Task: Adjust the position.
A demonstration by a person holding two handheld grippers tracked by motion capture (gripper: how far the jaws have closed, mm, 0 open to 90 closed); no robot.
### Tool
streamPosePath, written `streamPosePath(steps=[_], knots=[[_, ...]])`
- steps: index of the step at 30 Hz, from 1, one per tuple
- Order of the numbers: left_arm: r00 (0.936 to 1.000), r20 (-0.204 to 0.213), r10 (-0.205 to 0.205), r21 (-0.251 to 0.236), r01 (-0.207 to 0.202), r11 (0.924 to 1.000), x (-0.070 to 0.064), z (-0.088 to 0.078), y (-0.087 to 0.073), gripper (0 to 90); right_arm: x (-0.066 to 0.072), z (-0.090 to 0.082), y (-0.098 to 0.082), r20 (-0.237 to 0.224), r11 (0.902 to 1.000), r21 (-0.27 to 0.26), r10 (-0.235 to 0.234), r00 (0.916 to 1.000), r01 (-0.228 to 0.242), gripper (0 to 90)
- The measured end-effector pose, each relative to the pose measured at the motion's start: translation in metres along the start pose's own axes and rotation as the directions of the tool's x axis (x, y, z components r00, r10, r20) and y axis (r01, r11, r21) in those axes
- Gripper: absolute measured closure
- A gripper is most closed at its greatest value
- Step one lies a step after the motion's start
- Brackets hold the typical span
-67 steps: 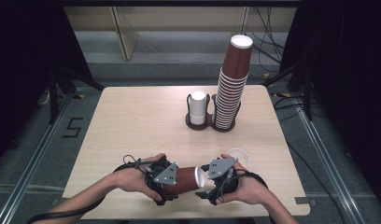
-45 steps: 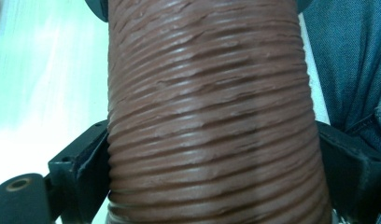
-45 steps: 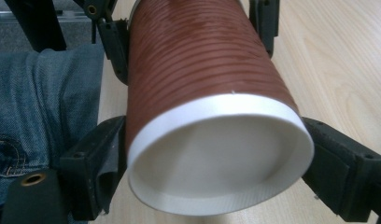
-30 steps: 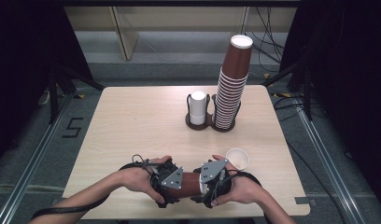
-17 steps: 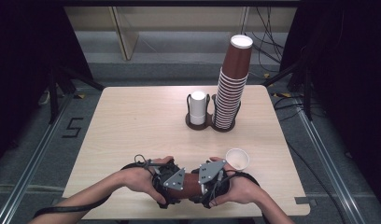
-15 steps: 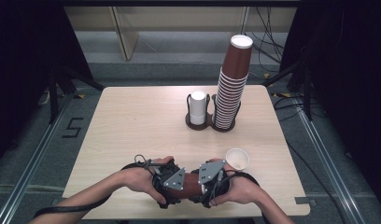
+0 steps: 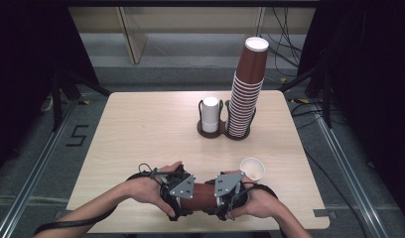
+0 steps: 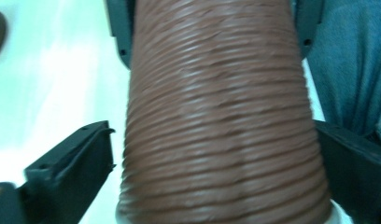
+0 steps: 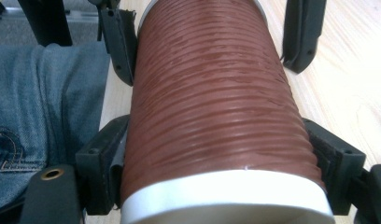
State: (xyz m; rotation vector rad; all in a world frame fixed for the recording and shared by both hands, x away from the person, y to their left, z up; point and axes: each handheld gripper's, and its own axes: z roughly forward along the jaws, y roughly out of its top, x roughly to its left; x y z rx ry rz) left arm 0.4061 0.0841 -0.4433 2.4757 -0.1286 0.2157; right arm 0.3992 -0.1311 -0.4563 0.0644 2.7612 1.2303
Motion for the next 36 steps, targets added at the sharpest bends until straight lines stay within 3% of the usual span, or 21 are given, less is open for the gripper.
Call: streamPosePath(steps=[5, 6, 7, 9, 10, 11, 14, 16, 19, 20, 21, 25, 28, 30, 32, 35, 36], knots=[[0.9998, -0.014, -0.011, 0.002, 0.011, 0.9999, -0.001, -0.001, -0.004, 0.0, 0.000, -0.006, -0.005, 0.029, 0.9992, -0.040, -0.004, 0.9996, 0.005, 21.7], [0.9997, -0.017, -0.016, 0.000, 0.016, 0.9999, 0.000, -0.001, -0.005, 0.0, 0.003, -0.009, -0.007, 0.024, 0.9981, -0.039, 0.048, 0.9986, -0.047, 21.7], [0.9997, -0.017, -0.020, -0.002, 0.020, 0.9998, 0.001, -0.001, -0.006, 0.0, 0.000, -0.009, -0.007, 0.040, 0.9977, -0.067, 0.001, 0.9992, 0.002, 21.8], [0.9993, -0.026, -0.025, -0.014, 0.025, 0.9996, 0.003, -0.003, -0.008, 0.0, 0.000, -0.012, -0.008, 0.045, 0.9965, -0.084, 0.002, 0.9990, 0.002, 21.8], [0.9992, -0.016, -0.035, -0.019, 0.035, 0.9992, 0.004, -0.003, -0.008, 0.0, 0.003, -0.014, -0.009, 0.040, 0.9958, -0.077, 0.052, 0.9978, -0.049, 21.8], [0.9985, -0.030, -0.045, -0.035, 0.044, 0.9984, 0.005, -0.004, -0.009, 0.0, 0.001, -0.015, -0.009, 0.059, 0.9958, -0.092, 0.006, 0.9983, 0.000, 21.7], [0.9967, -0.046, -0.067, -0.072, 0.063, 0.9954, 0.007, -0.006, -0.013, 0.0, 0.001, -0.018, -0.013, 0.075, 0.9916, -0.129, 0.020, 0.9970, -0.011, 21.7], [0.9941, -0.060, -0.090, -0.118, 0.083, 0.9895, 0.008, -0.007, -0.015, 0.0, 0.002, -0.020, -0.016, 0.081, 0.9869, -0.157, 0.049, 0.9955, -0.036, 21.7], [0.9892, -0.087, -0.118, -0.165, 0.102, 0.9809, 0.010, -0.010, -0.019, 0.0, 0.002, -0.022, -0.020, 0.117, 0.9810, -0.191, 0.059, 0.9914, -0.036, 21.6], [0.9862, -0.091, -0.138, -0.188, 0.119, 0.9750, 0.010, -0.011, -0.020, 0.0, 0.002, -0.022, -0.021, 0.115, 0.9787, -0.202, 0.063, 0.9914, -0.039, 21.6], [0.9860, -0.088, -0.142, -0.198, 0.122, 0.9725, 0.011, -0.012, -0.021, 0.0, 0.004, -0.022, -0.022, 0.124, 0.9726, -0.225, 0.088, 0.9884, -0.058, 21.6], [0.9816, -0.091, -0.168, -0.220, 0.145, 0.9648, 0.012, -0.016, -0.026, 0.0, 0.004, -0.022, -0.026, 0.152, 0.9618, -0.270, 0.089, 0.9844, -0.045, 21.6], [0.9789, -0.095, -0.181, -0.238, 0.154, 0.9589, 0.012, -0.017, -0.028, 0.0, 0.006, -0.021, -0.030, 0.156, 0.9522, -0.297, 0.123, 0.9800, -0.073, 21.5], [0.9772, -0.083, -0.196, -0.254, 0.169, 0.9522, 0.013, -0.018, -0.028, 0.0, 0.006, -0.021, -0.032, 0.173, 0.9445, -0.323, 0.121, 0.9775, -0.059, 21.5], [0.9742, -0.085, -0.209, -0.269, 0.180, 0.9462, 0.013, -0.019, -0.029, 0.0, 0.007, -0.020, -0.034, 0.165, 0.9338, -0.349, 0.144, 0.9758, -0.078, 21.5], [0.9725, -0.084, -0.217, -0.284, 0.186, 0.9406, 0.013, -0.019, -0.029, 0.0, 0.008, -0.020, -0.035, 0.168, 0.9318, -0.356, 0.137, 0.9762, -0.070, 21.4], [0.9724, -0.083, -0.218, -0.285, 0.187, 0.9401, 0.013, -0.019, -0.030, 0.0, 0.007, -0.020, -0.035, 0.171, 0.9267, -0.370, 0.140, 0.9753, -0.068, 21.4]])
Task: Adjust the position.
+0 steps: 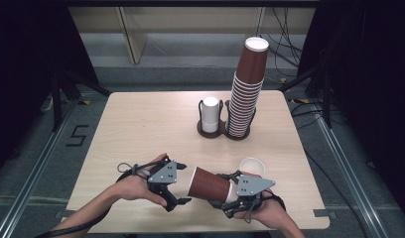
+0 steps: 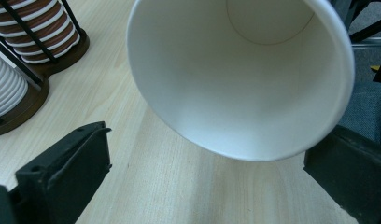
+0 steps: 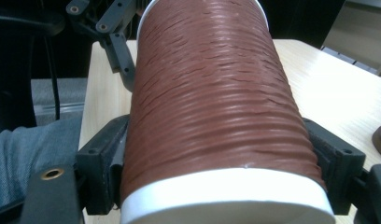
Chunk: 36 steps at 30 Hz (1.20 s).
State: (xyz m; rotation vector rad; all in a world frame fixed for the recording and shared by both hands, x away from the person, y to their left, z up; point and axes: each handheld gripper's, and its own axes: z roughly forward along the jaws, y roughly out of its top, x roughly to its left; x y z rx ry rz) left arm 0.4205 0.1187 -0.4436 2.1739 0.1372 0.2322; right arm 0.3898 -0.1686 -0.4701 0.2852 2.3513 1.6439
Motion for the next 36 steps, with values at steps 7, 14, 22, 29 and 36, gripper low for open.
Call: streamPosePath(steps=[7, 14, 22, 29, 36], knots=[[0.9998, 0.016, -0.013, -0.023, 0.014, 0.9996, 0.001, -0.002, 0.001, 0.0, 0.000, 0.002, -0.001, 0.009, 0.9996, -0.026, 0.007, 0.9999, -0.006, 21.4], [0.9980, 0.059, -0.022, -0.046, 0.024, 0.9987, 0.005, -0.004, 0.004, 0.0, 0.000, 0.003, -0.003, -0.001, 0.9995, -0.031, 0.009, 1.0000, -0.009, 21.4], [0.9935, 0.113, -0.011, -0.053, 0.018, 0.9984, 0.008, 0.001, 0.010, 0.0, 0.002, 0.004, -0.003, -0.018, 0.9995, -0.031, 0.007, 0.9998, -0.008, 21.4], [0.9876, 0.157, -0.010, -0.067, 0.021, 0.9975, 0.006, 0.008, 0.017, 0.0, 0.004, 0.004, -0.001, -0.023, 0.9993, -0.036, 0.010, 0.9997, -0.011, 21.4], [0.9834, 0.181, -0.018, -0.077, 0.033, 0.9965, 0.006, 0.013, 0.019, 2.3, 0.003, 0.005, -0.001, -0.029, 0.9989, -0.046, -0.013, 0.9995, 0.012, 21.5]])
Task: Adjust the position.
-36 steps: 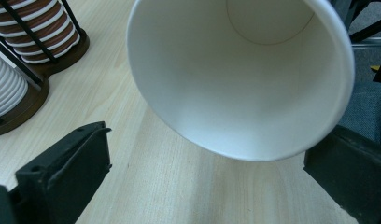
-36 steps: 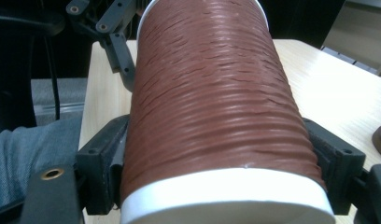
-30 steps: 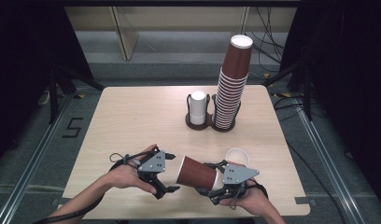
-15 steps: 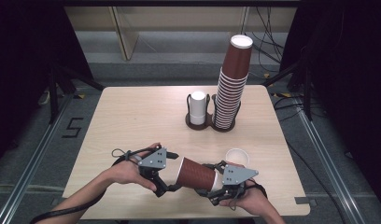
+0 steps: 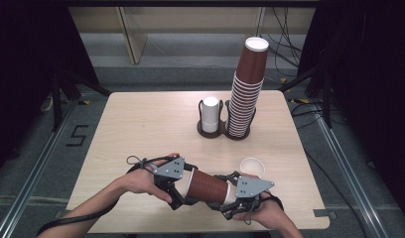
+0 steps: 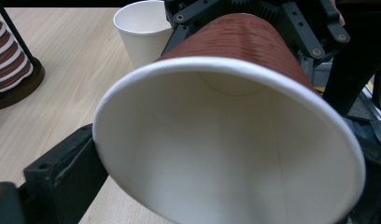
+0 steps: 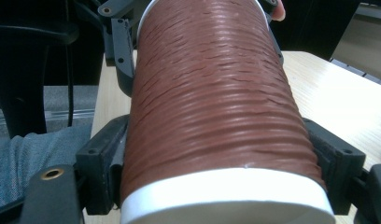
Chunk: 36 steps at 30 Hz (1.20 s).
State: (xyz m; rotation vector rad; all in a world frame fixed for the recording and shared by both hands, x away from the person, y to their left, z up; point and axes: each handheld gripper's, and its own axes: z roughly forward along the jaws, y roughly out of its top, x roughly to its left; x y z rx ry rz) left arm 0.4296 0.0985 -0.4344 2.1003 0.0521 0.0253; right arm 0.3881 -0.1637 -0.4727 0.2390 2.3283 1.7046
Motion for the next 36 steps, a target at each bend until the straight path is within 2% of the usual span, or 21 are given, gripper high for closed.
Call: streamPosePath(steps=[1, 2, 3, 9, 10, 13, 14, 18, 20, 24, 25, 26, 27, 29, 31, 33, 36], knots=[[1.0000, 0.001, -0.001, 0.005, 0.001, 1.0000, 0.000, -0.001, 0.000, 2.5, 0.001, 0.000, 0.000, -0.010, 0.9998, 0.002, 0.021, 0.9997, -0.021, 21.5], [1.0000, 0.002, 0.008, 0.005, -0.008, 1.0000, 0.001, -0.001, 0.000, 2.6, 0.000, -0.001, -0.001, -0.008, 1.0000, -0.003, 0.007, 0.9999, -0.007, 21.4], [1.0000, 0.002, -0.002, -0.003, 0.002, 1.0000, 0.000, -0.001, 0.000, 2.7, -0.001, -0.001, -0.001, -0.012, 1.0000, 0.001, -0.002, 0.9999, 0.002, 21.5], [0.9997, 0.021, -0.014, -0.017, 0.014, 0.9998, 0.001, -0.002, 0.000, 2.2, 0.000, -0.001, 0.000, -0.029, 0.9999, 0.003, 0.013, 0.9995, -0.013, 21.5], [0.9996, 0.023, -0.014, -0.019, 0.014, 0.9997, 0.001, -0.002, 0.000, 1.8, -0.001, -0.001, 0.001, -0.034, 0.9999, -0.007, -0.007, 0.9994, 0.007, 21.5], [0.9995, 0.030, -0.005, -0.020, 0.005, 0.9998, 0.001, -0.001, 0.001, 1.9, 0.001, -0.001, 0.001, -0.031, 0.9999, -0.001, 0.014, 0.9994, -0.014, 21.5], [0.9994, 0.035, -0.004, -0.024, 0.004, 0.9997, 0.000, -0.001, 0.002, 3.0, -0.001, 0.001, 0.001, -0.022, 0.9998, -0.018, -0.014, 0.9997, 0.013, 21.5], [0.9991, 0.033, 0.026, -0.028, -0.025, 0.9993, -0.001, -0.001, 0.004, 4.4, 0.002, 0.000, 0.001, -0.029, 0.9999, -0.010, 0.005, 0.9996, -0.005, 21.5], [0.9988, 0.030, 0.040, -0.033, -0.039, 0.9987, -0.002, -0.002, 0.005, 4.7, 0.001, -0.001, 0.001, -0.028, 0.9999, -0.013, -0.002, 0.9996, 0.001, 21.5], [0.9974, 0.022, 0.068, -0.025, -0.067, 0.9974, -0.004, -0.004, 0.008, 6.3, 0.001, 0.000, 0.000, -0.032, 1.0000, 0.000, -0.001, 0.9995, 0.001, 21.3], [0.9971, 0.021, 0.073, -0.020, -0.073, 0.9972, -0.005, -0.005, 0.008, 6.4, 0.002, 0.001, 0.000, -0.040, 0.9997, 0.011, 0.021, 0.9990, -0.021, 21.3], [0.9965, 0.019, 0.082, -0.015, -0.081, 0.9966, -0.006, -0.005, 0.009, 6.4, 0.003, 0.002, 0.000, -0.038, 0.9999, 0.008, 0.015, 0.9992, -0.015, 21.3], [0.9961, 0.019, 0.086, -0.011, -0.086, 0.9963, -0.006, -0.006, 0.009, 6.5, 0.003, 0.002, 0.001, -0.032, 1.0000, 0.009, 0.003, 0.9995, -0.003, 21.3], [0.9961, 0.016, 0.087, -0.014, -0.087, 0.9961, -0.006, -0.007, 0.009, 6.8, 0.004, 0.003, 0.002, -0.037, 0.9998, 0.012, 0.014, 0.9992, -0.013, 21.4], [0.9948, 0.013, 0.101, -0.002, -0.101, 0.9949, -0.006, -0.008, 0.010, 7.1, 0.003, 0.003, 0.003, -0.029, 0.9999, 0.011, -0.005, 0.9996, 0.005, 21.4], [0.9943, 0.009, 0.106, -0.003, -0.106, 0.9943, -0.007, -0.008, 0.011, 7.2, 0.004, 0.003, 0.003, -0.039, 0.9995, 0.028, 0.015, 0.9991, -0.014, 21.4], [0.9934, 0.013, 0.114, 0.015, -0.114, 0.9933, -0.007, -0.008, 0.011, 7.3, 0.005, 0.005, 0.002, -0.031, 0.9996, 0.029, 0.008, 0.9995, -0.007, 21.3]])
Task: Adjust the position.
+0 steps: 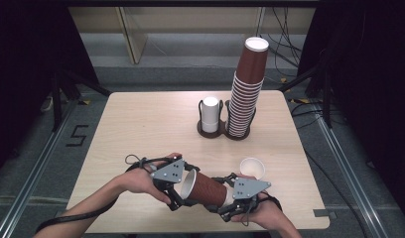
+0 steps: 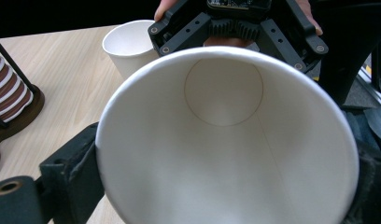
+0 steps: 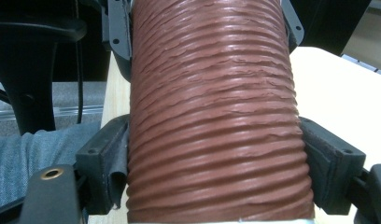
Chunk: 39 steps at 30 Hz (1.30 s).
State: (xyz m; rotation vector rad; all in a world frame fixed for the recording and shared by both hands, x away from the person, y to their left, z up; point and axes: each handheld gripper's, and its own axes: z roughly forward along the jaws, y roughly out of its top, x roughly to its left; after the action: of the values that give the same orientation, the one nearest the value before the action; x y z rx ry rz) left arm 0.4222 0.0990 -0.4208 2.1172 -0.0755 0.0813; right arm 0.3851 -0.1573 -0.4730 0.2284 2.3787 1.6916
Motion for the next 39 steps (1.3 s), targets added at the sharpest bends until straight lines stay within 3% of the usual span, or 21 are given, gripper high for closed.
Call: streamPosePath(steps=[8, 19, 21, 24, 26, 29, 30, 39], knots=[[0.9988, -0.027, 0.040, 0.050, -0.039, 0.9980, 0.000, -0.003, 0.006, 7.2, -0.001, 0.000, 0.001, 0.020, 0.9992, 0.034, 0.021, 0.9996, -0.022, 15.6], [0.9958, -0.063, 0.067, 0.104, -0.060, 0.9928, 0.001, -0.007, 0.011, 7.1, 0.000, 0.001, 0.000, 0.028, 0.9953, 0.085, 0.044, 0.9986, -0.046, 6.9], [0.9954, -0.066, 0.070, 0.115, -0.062, 0.9914, 0.003, -0.009, 0.013, 7.1, 0.001, 0.002, -0.002, 0.030, 0.9942, 0.089, 0.058, 0.9979, -0.060, 4.3], [0.9949, -0.061, 0.081, 0.135, -0.072, 0.9882, 0.005, -0.010, 0.017, 7.1, 0.000, 0.002, -0.002, 0.038, 0.9942, 0.098, 0.041, 0.9984, -0.045, 3.1], [0.9941, -0.067, 0.085, 0.140, -0.075, 0.9874, 0.005, -0.010, 0.018, 7.1, 0.000, 0.001, -0.003, 0.040, 0.9922, 0.105, 0.062, 0.9973, -0.066, 2.6], [0.9938, -0.064, 0.090, 0.156, -0.079, 0.9846, 0.007, -0.011, 0.021, 7.1, -0.002, -0.001, -0.003, 0.052, 0.9939, 0.102, 0.037, 0.9979, -0.043, 2.2], [0.9935, -0.067, 0.092, 0.159, -0.080, 0.9840, 0.007, -0.011, 0.022, 7.1, -0.001, -0.002, -0.004, 0.056, 0.9922, 0.109, 0.055, 0.9969, -0.061, 2.1], [0.9919, -0.060, 0.112, 0.185, -0.099, 0.9777, 0.007, -0.012, 0.028, 7.1, -0.001, -0.003, -0.003, 0.093, 0.9896, 0.130, 0.050, 0.9944, -0.062, 0.8]])
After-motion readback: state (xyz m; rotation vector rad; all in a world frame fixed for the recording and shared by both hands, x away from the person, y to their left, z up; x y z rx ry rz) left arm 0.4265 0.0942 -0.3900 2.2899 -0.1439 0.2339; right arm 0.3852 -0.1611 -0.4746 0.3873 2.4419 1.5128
